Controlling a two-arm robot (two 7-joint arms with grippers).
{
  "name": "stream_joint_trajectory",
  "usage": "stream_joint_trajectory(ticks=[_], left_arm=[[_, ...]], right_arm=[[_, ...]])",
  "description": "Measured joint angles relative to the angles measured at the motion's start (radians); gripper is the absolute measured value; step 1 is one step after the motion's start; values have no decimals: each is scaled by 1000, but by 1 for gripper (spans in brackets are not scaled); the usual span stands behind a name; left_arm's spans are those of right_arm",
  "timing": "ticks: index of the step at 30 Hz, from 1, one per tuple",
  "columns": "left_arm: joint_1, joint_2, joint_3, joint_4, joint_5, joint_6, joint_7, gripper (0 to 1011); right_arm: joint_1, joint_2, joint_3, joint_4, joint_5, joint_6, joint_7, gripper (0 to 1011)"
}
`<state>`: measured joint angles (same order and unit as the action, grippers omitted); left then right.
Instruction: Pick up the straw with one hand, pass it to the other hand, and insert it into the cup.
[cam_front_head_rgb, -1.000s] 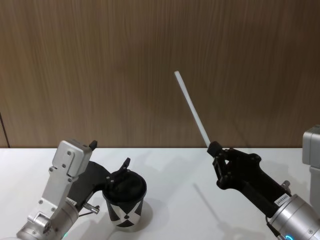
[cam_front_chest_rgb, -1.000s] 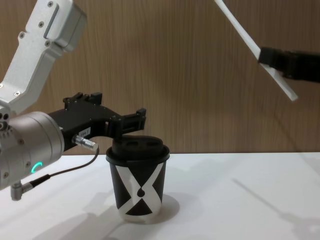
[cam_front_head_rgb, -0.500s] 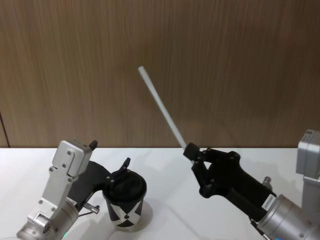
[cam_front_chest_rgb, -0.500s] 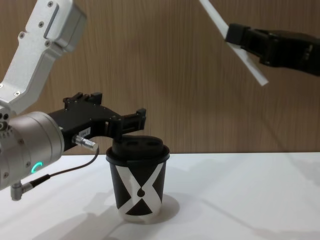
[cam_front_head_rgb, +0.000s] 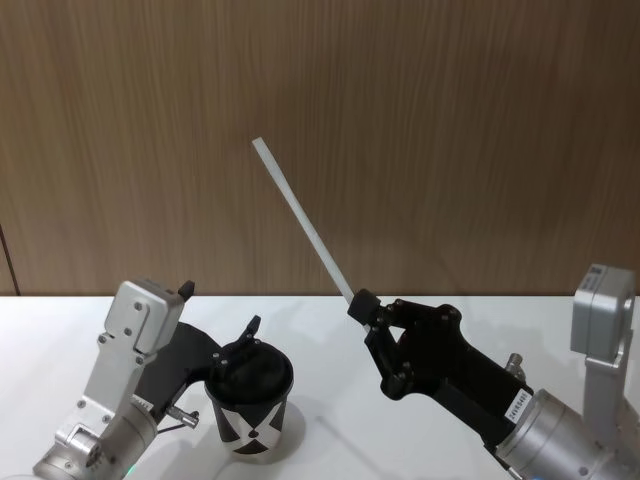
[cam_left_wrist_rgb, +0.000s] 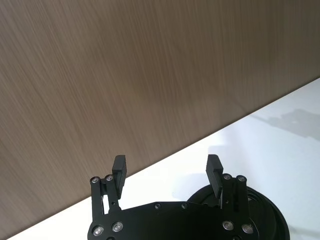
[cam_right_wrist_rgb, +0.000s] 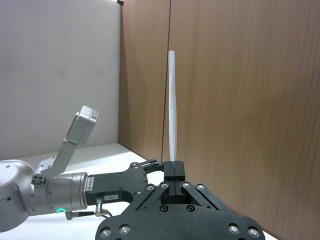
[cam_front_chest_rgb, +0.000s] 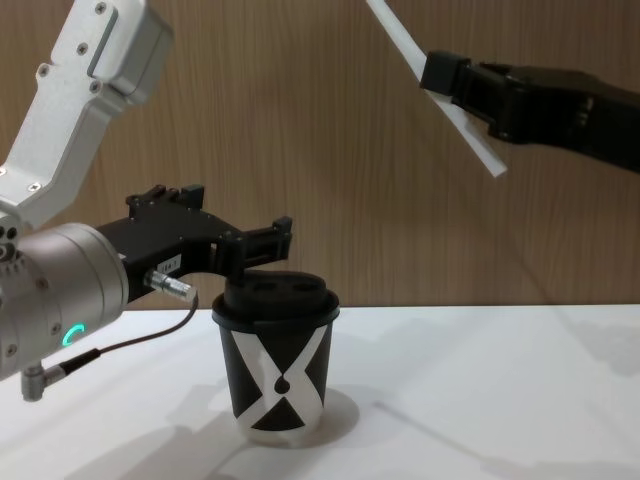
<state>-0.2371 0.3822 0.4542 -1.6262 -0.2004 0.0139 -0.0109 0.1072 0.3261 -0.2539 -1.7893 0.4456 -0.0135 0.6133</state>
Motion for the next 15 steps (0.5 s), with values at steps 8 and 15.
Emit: stream_joint_trajectory(ticks=[8, 15], left_arm=[[0, 0, 0, 0, 0, 0, 0, 1003], [7, 0, -12, -13, -22, -3, -20, 1003]], right_arm=[[9, -11, -5, 16, 9, 2, -19, 0], [13, -15, -7, 23, 13, 5, -28, 0]])
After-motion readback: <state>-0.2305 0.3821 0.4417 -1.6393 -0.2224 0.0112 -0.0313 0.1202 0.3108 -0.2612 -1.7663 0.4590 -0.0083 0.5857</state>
